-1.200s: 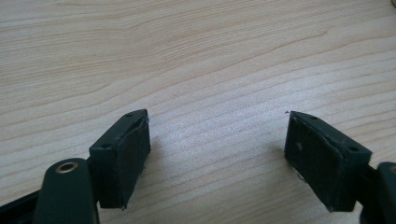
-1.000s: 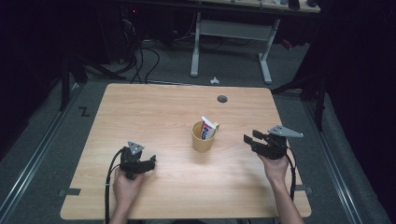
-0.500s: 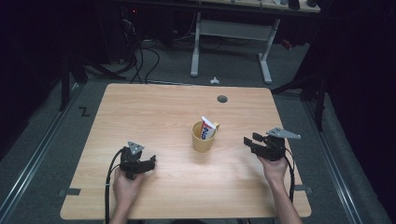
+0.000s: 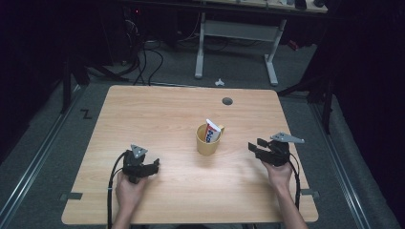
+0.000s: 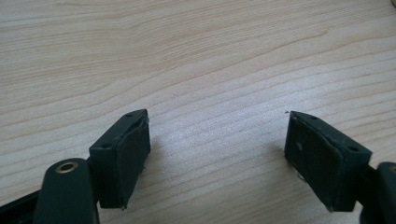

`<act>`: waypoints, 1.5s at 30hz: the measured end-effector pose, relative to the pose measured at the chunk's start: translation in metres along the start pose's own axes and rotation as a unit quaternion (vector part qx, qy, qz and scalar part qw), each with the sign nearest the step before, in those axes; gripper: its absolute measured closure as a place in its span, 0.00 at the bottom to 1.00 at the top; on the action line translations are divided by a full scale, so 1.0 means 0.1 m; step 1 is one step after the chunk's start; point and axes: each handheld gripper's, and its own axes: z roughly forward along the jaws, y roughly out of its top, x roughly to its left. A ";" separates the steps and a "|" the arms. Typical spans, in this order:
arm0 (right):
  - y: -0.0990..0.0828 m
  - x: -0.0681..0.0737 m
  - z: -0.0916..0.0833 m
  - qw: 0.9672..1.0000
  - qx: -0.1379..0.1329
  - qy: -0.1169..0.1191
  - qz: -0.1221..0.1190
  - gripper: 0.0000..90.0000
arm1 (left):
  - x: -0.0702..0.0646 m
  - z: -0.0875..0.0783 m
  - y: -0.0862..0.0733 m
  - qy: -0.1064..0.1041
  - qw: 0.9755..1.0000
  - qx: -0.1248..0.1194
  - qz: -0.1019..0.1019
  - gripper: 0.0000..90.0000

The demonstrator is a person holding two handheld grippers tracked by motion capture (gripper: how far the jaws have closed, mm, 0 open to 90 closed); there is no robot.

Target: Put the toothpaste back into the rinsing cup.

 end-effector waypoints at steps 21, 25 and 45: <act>-0.11 0.02 0.24 0.999 0.035 0.000 0.002 0.54 | 0.00 0.00 0.00 0.000 1.000 0.000 0.000 0.25; -0.12 0.04 0.27 0.999 0.045 -0.003 -0.005 0.54 | 0.00 0.00 0.00 0.000 1.000 0.000 0.000 0.25; -0.18 0.05 0.42 0.997 0.063 -0.036 -0.019 0.54 | 0.00 0.00 0.00 0.000 1.000 0.000 0.000 0.25</act>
